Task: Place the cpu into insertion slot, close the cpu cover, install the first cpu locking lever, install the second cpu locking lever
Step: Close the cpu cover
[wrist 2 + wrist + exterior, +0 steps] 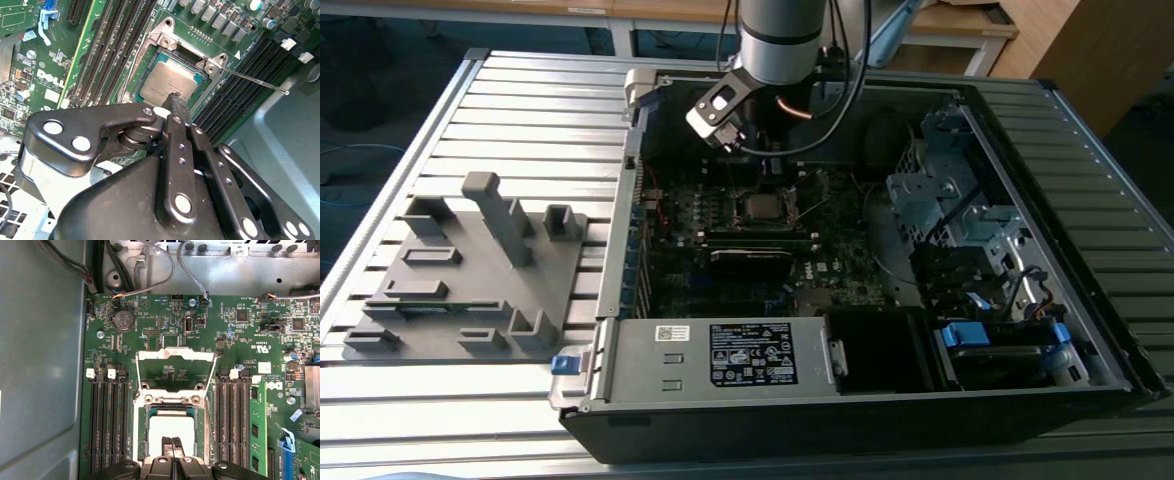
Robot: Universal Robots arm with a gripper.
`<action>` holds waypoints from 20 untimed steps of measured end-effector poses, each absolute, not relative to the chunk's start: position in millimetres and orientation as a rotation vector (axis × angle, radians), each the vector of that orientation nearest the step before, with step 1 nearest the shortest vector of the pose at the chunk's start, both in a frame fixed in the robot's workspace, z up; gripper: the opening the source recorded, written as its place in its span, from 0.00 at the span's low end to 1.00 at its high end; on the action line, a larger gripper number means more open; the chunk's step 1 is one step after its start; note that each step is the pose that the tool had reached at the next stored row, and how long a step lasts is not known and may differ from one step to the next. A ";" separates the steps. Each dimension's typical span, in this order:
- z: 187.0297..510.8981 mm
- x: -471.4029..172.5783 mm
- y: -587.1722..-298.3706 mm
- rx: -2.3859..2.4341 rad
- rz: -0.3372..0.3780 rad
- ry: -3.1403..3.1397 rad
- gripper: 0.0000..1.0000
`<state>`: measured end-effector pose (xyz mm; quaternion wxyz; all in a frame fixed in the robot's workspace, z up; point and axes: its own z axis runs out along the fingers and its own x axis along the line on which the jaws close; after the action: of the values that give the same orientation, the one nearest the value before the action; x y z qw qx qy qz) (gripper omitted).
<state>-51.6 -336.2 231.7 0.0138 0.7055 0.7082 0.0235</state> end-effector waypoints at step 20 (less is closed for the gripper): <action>238.0 -51.6 -336.2 2.197 0.073 2.206 0.10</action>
<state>-51.6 -336.2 238.0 0.0138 0.7055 0.7082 0.0234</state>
